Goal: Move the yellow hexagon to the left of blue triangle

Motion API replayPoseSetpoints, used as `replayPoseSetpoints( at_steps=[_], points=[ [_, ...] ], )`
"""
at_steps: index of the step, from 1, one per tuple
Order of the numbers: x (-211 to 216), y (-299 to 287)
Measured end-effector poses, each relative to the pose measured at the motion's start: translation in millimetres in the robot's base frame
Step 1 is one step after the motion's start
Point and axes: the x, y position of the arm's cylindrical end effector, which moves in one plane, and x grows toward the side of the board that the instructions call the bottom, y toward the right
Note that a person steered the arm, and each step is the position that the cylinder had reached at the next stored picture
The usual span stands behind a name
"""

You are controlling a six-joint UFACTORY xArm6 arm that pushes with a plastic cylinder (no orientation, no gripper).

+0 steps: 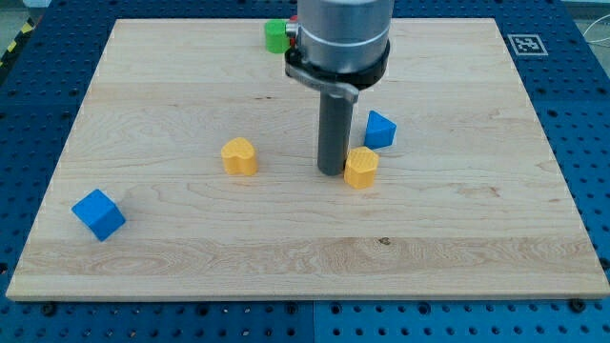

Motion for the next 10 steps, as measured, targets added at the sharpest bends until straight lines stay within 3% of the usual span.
replayPoseSetpoints(
  at_steps=[2,3,6,10],
  points=[
    [73.6,-9.2],
    [80.5,4.4],
    [35.3,69.9],
    [12.5,44.0]
  ],
)
